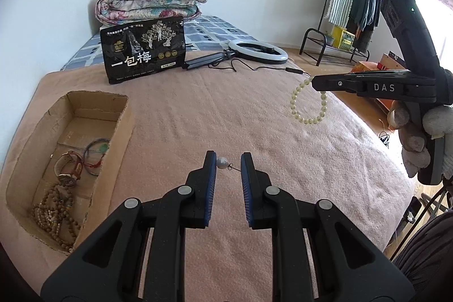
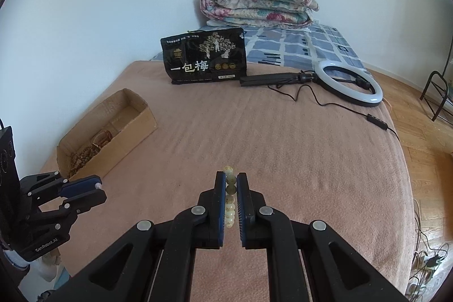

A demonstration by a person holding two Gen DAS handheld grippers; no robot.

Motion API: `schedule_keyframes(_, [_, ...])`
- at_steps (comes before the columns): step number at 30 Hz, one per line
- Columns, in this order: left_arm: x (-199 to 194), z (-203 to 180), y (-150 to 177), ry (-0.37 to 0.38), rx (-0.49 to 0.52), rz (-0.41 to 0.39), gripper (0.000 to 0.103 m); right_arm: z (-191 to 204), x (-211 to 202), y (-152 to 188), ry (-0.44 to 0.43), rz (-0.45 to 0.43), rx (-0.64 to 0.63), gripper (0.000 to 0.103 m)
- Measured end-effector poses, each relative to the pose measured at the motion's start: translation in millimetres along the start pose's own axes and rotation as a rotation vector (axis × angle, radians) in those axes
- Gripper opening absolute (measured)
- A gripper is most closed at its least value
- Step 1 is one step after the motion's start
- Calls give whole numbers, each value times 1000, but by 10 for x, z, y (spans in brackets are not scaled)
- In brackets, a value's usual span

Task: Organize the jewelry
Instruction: 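Carry the earring and bracelet over the box with both tools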

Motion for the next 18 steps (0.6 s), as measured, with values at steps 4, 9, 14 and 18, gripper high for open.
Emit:
schedule_keyframes(4, [-150,181,27,-27,-18,-12,16,245,-28,-34,-19,-8,-31,5])
schedule_keyframes(9, [-306,452,74,-66,-44,-21,16,563,-16,-50,-45,-8,-71,5])
schedule_keyframes(14, [-429,764,128,-110,-68,-25,16,854,53,-110,-67,-6,-105,5])
schedule_keyframes(18, [-496,1006,155,-140,-91,-29,16,1092,124,-170,-85,-6,-130,5])
Point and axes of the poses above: each gripper's, at about its wrist camera, not at the fingertips, and x roughly the way its jaws point, z to its left, y to its underside, the point moved 10 cm from there along x, roughly the way its jaws point, and after that the axes turned 12 degrees about x, right-handed, at the moved point
